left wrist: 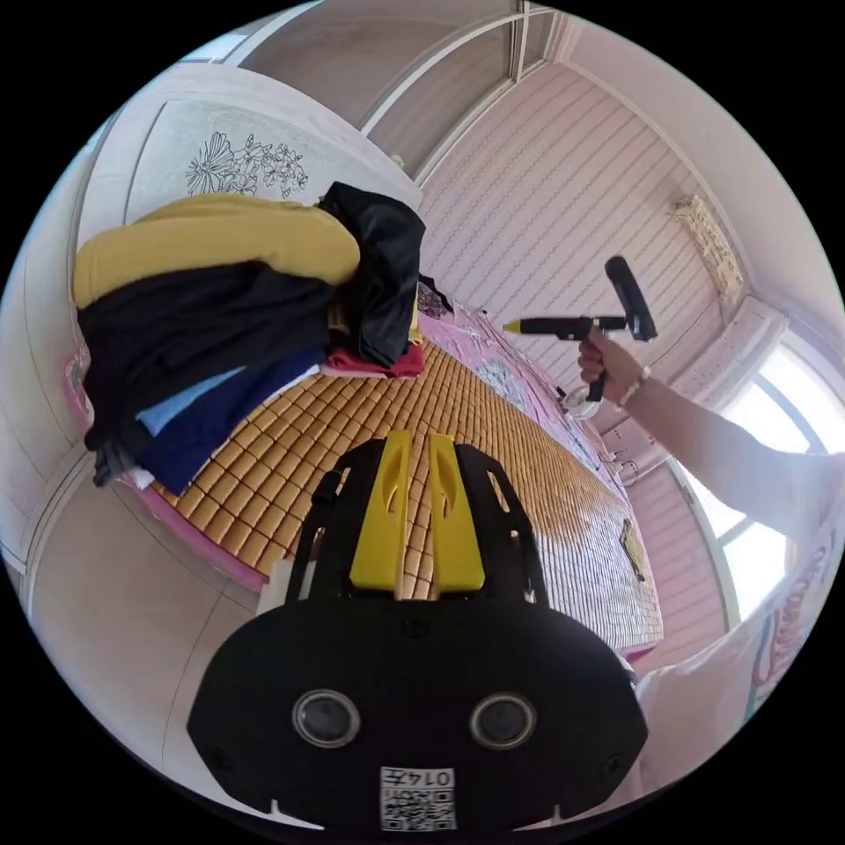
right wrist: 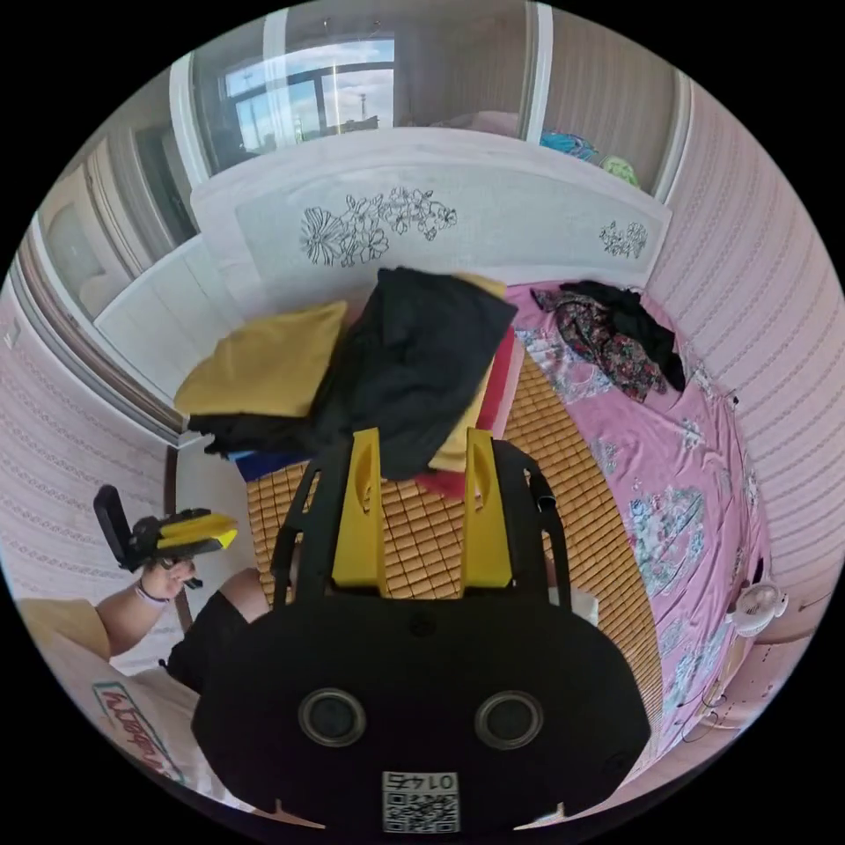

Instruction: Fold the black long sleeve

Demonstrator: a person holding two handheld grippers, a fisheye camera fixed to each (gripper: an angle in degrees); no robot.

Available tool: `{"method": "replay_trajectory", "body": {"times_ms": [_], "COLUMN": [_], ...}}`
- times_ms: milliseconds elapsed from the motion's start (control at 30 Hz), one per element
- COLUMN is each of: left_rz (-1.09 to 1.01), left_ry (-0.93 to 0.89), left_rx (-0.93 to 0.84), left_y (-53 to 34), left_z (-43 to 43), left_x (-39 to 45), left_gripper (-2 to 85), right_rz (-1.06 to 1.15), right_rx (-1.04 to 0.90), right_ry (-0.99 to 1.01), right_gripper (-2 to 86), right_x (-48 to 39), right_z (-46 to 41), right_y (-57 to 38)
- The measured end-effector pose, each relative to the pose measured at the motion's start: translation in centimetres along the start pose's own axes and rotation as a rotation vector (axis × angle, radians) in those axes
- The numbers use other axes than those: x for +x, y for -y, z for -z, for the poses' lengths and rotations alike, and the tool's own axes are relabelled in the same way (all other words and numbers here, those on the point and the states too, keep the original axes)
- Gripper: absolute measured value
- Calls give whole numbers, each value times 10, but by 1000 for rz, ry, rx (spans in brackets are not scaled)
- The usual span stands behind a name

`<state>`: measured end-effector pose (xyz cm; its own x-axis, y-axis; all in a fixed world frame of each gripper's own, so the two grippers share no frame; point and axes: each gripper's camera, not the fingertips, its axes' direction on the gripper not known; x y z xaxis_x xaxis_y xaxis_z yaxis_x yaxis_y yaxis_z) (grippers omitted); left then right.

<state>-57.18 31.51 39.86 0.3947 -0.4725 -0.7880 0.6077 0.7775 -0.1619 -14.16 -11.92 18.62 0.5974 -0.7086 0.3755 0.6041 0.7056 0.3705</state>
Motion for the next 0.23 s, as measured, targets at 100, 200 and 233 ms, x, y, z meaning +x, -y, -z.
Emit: {"method": "replay_trajectory", "body": {"times_ms": [100,200,233], "left_rz": [13,-33,-71], "left_ry": [-93,-141,-145], "left_rx": [-79,-154,-169], "left_y": [-58,-102,-115], "left_z": [-2,-1,-2], "left_x": [2,17,27], "left_gripper": [12,-3,-6], "right_rz": [-225,-581,-719], "right_rx": [-183,-326,-326], "right_ry": [110,149,131], "right_gripper": [104,84,74], "right_x": [22,25,17], "right_z": [-53,-59,-44], "right_y": [-161,-337,-402]}}
